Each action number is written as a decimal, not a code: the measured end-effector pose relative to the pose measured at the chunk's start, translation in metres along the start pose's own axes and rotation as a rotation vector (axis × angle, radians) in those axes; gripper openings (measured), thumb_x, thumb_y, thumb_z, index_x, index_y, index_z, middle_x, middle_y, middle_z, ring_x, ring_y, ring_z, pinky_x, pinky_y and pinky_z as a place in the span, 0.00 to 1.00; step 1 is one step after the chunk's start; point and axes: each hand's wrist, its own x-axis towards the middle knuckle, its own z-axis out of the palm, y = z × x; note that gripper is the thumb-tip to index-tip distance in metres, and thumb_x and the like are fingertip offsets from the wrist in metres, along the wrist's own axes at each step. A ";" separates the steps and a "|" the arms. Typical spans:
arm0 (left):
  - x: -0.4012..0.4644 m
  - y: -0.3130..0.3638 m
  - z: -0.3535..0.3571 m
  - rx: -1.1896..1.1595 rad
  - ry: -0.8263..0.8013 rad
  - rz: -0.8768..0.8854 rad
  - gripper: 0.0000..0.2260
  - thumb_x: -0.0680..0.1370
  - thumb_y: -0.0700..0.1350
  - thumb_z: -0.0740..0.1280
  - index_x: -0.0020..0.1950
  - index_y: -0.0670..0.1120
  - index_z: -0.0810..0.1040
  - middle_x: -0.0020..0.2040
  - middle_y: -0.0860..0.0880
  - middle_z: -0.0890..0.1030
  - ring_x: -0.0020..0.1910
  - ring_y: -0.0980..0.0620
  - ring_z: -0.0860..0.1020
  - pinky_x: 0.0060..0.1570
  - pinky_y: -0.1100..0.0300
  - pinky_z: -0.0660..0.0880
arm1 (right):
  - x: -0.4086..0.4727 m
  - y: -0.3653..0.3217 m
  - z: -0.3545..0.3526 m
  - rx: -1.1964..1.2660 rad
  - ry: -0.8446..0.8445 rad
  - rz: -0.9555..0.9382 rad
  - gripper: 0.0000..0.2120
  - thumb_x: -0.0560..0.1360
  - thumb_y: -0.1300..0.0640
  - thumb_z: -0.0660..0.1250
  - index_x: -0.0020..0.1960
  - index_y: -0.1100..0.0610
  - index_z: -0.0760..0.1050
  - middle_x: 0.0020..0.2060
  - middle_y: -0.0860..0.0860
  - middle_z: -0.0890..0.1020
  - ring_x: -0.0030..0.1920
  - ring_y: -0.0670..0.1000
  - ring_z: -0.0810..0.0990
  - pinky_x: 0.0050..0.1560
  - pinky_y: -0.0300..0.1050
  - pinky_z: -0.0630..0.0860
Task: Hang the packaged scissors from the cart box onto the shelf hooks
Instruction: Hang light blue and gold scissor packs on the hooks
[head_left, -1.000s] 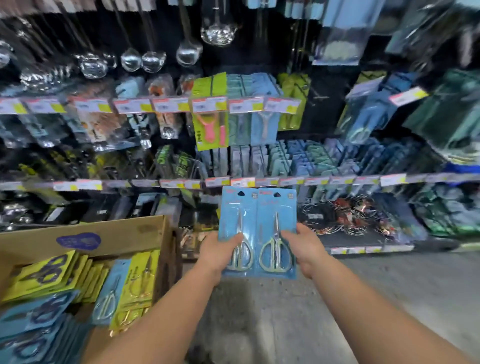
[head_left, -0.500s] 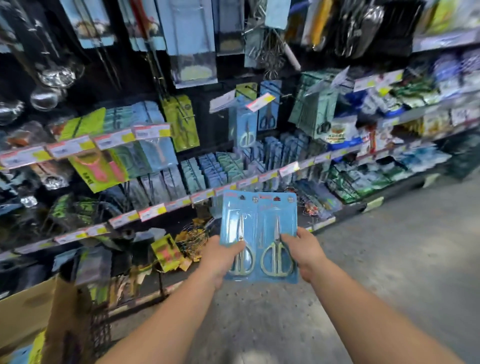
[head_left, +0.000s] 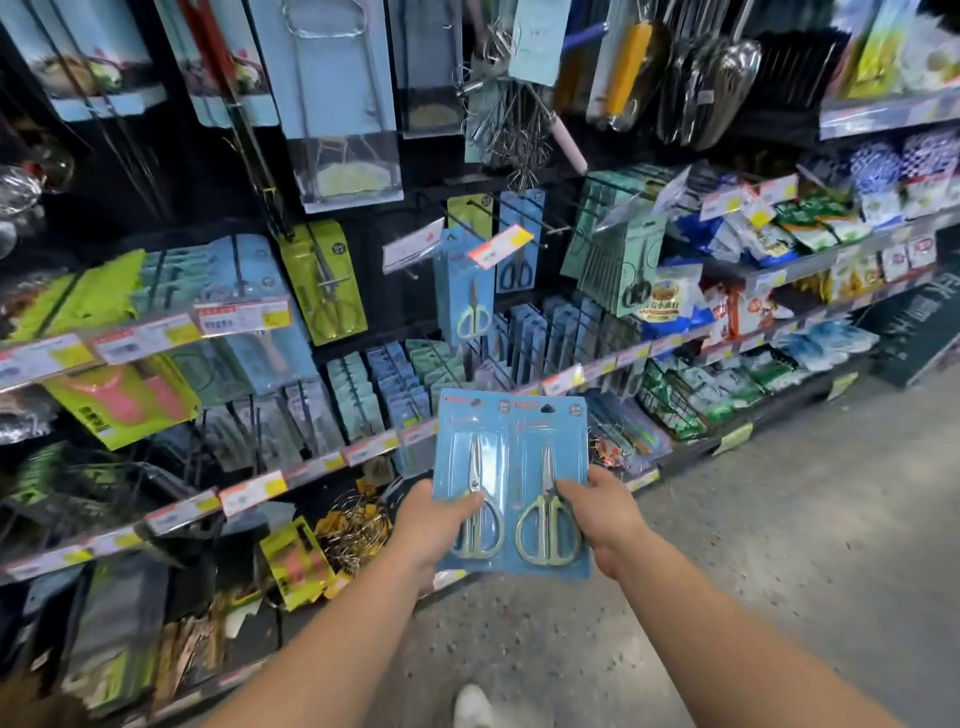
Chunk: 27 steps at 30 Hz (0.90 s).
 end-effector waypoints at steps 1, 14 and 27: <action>0.010 0.007 0.000 -0.023 -0.013 0.011 0.10 0.76 0.44 0.73 0.55 0.47 0.77 0.50 0.51 0.82 0.45 0.57 0.79 0.40 0.60 0.72 | 0.008 -0.008 0.002 -0.005 -0.006 -0.001 0.05 0.78 0.64 0.65 0.52 0.58 0.78 0.41 0.53 0.83 0.38 0.53 0.80 0.38 0.43 0.77; 0.110 0.061 -0.024 -0.146 0.000 0.017 0.27 0.78 0.45 0.71 0.73 0.41 0.65 0.67 0.47 0.73 0.61 0.49 0.74 0.58 0.57 0.67 | 0.108 -0.083 0.060 -0.154 -0.074 -0.002 0.05 0.77 0.63 0.66 0.50 0.58 0.80 0.42 0.53 0.84 0.42 0.55 0.82 0.47 0.50 0.80; 0.159 0.069 -0.037 -0.181 0.076 -0.029 0.16 0.76 0.47 0.73 0.61 0.43 0.77 0.51 0.50 0.82 0.47 0.53 0.79 0.47 0.56 0.73 | 0.148 -0.096 0.089 -0.037 -0.131 0.026 0.09 0.75 0.58 0.67 0.54 0.54 0.80 0.47 0.55 0.86 0.51 0.62 0.84 0.54 0.64 0.80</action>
